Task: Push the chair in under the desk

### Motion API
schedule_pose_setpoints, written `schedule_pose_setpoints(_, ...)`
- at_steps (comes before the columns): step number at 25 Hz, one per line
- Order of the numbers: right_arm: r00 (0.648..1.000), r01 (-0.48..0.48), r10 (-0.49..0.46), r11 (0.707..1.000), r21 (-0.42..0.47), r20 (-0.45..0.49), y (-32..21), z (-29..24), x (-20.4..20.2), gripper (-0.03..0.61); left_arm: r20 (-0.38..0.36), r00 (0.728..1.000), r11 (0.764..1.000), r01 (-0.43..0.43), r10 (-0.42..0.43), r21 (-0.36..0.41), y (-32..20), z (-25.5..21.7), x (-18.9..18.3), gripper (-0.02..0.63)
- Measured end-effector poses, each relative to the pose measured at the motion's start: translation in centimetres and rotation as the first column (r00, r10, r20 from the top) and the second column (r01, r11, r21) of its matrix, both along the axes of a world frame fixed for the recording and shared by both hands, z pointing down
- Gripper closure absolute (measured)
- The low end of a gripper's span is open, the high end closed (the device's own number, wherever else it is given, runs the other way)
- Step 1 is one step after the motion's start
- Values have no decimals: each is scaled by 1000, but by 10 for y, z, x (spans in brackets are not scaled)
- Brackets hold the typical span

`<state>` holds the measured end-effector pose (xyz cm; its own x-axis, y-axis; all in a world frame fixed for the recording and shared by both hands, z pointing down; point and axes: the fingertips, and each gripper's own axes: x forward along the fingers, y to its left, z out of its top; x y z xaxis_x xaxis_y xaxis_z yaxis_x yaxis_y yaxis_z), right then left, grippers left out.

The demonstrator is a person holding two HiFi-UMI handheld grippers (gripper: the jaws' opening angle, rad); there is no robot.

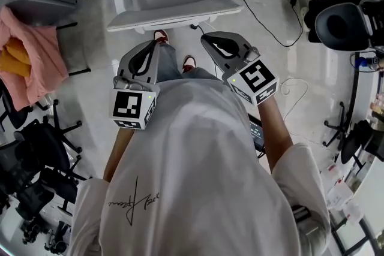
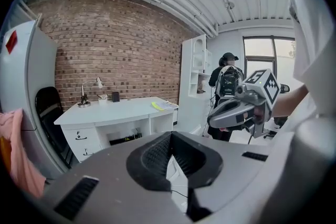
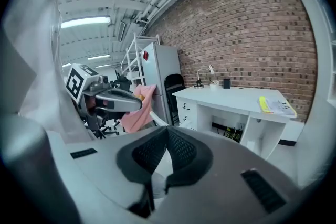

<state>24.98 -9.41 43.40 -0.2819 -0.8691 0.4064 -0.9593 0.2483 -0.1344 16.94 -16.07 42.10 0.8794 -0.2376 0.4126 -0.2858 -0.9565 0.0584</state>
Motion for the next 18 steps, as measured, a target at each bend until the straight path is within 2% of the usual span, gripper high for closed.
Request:
schedule_pose_setpoints(8, 1000, -7, 7, 1000, -17, 0, 8, 6, 4, 552, 64, 998, 998, 6, -2, -65, 3, 11, -3, 607)
schedule_pose_setpoints(18, 1000, 9, -10, 999, -48, -4, 21, 15, 0, 551, 68, 998, 995, 8, -2, -98, 6, 18, -8, 607)
